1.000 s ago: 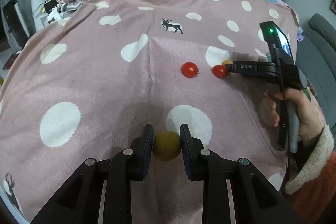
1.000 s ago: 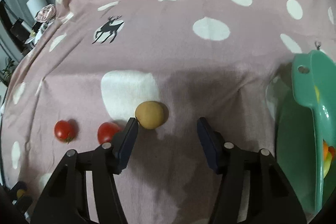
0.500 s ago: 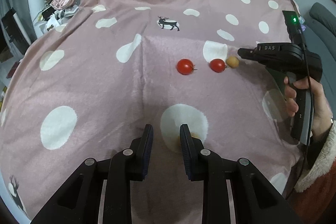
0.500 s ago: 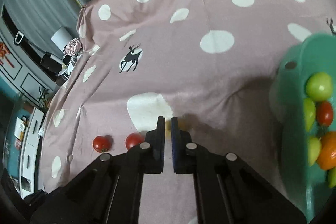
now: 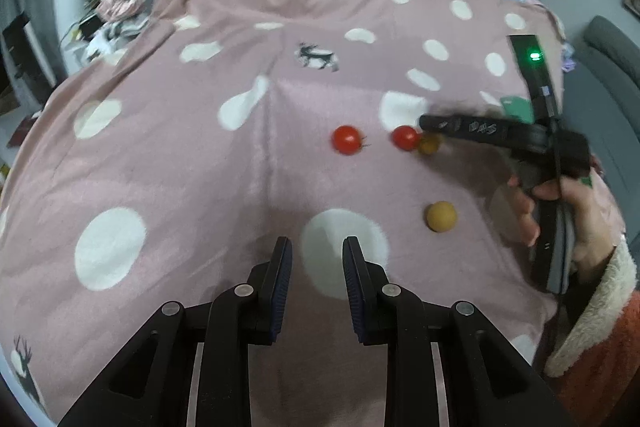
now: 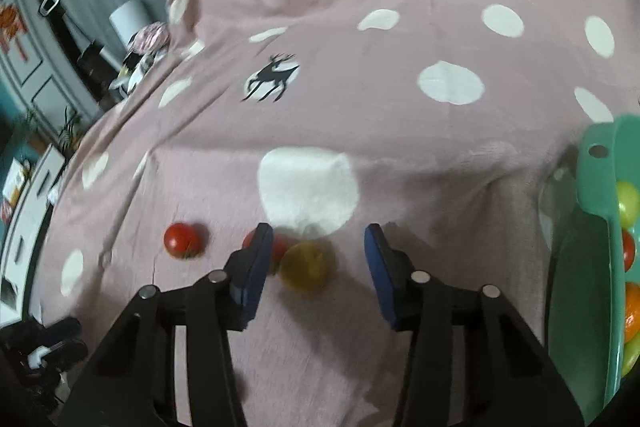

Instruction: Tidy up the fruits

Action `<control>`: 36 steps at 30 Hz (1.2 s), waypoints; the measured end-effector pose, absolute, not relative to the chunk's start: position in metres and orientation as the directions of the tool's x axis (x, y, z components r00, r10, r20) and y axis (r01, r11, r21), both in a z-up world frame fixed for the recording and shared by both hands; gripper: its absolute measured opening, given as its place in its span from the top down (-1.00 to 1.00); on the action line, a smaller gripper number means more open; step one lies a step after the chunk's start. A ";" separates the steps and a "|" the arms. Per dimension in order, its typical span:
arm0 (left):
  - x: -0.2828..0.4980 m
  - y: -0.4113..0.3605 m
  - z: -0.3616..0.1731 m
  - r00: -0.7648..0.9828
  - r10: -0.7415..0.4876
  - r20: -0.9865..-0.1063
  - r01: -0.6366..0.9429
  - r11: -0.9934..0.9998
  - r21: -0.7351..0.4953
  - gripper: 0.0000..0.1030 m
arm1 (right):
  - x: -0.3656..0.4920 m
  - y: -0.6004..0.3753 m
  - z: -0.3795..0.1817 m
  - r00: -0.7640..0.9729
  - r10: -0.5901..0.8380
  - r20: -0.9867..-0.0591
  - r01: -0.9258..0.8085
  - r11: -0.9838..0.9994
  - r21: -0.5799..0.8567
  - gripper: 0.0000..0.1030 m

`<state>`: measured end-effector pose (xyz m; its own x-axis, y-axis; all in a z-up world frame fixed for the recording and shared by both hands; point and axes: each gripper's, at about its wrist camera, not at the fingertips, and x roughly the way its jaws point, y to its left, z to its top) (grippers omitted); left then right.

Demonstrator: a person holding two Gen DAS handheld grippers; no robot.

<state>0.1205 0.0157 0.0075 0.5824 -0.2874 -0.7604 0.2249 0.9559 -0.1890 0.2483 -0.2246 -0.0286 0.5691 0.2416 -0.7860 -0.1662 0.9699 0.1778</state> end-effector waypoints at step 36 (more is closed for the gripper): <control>0.160 -0.114 -0.006 0.459 -0.433 -0.776 0.528 0.835 -0.154 -0.65 | 0.175 -0.321 0.042 0.725 0.266 -0.636 -0.087 0.951 0.298 0.49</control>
